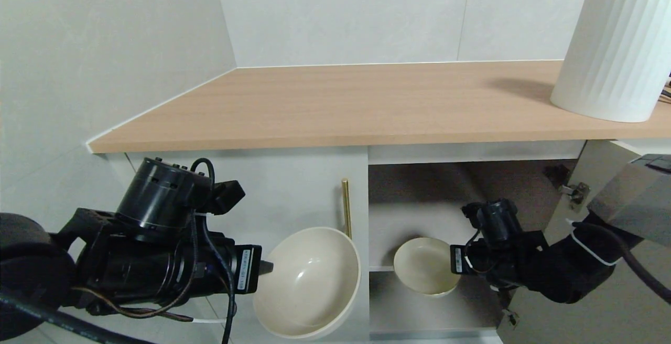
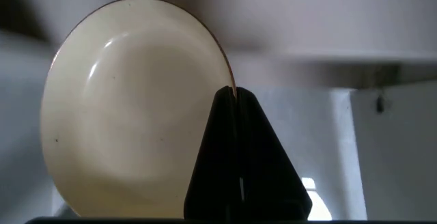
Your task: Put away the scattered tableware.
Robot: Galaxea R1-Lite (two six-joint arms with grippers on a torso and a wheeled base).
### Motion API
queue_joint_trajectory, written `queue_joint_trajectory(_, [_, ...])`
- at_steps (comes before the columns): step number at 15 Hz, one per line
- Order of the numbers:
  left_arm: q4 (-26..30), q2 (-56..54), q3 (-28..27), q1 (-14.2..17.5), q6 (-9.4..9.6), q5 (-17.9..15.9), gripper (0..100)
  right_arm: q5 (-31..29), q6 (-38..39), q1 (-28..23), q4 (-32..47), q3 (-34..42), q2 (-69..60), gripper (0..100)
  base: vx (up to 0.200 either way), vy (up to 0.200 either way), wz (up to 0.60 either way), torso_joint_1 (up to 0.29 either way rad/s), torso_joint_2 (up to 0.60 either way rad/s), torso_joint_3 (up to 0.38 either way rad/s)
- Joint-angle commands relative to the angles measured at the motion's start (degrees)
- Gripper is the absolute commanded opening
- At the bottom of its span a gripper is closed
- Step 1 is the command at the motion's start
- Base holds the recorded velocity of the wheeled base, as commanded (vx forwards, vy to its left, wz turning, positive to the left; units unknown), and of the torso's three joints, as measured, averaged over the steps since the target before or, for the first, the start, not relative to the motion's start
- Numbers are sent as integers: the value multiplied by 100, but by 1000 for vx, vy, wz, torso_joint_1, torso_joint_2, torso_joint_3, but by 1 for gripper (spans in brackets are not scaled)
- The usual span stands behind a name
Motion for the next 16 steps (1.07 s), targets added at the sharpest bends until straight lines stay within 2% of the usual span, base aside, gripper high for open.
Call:
queue_joint_trajectory(1, [10,34,-1,-6,-3,3,0,-322,122,-124,-482,-71,617,0,0,0,0,0,0,0])
queue_joint_trajectory(3, [10,25,-1,-14,-3,3,0,-410,219,-177,-693,-168,792,0,0,0,0,0,0,0])
queue_joint_trajectory(16, [10,86,-1,-23,-3,3,0,-885,491,-511,-675,-1135,1399,0,0,0,0,0,0,0])
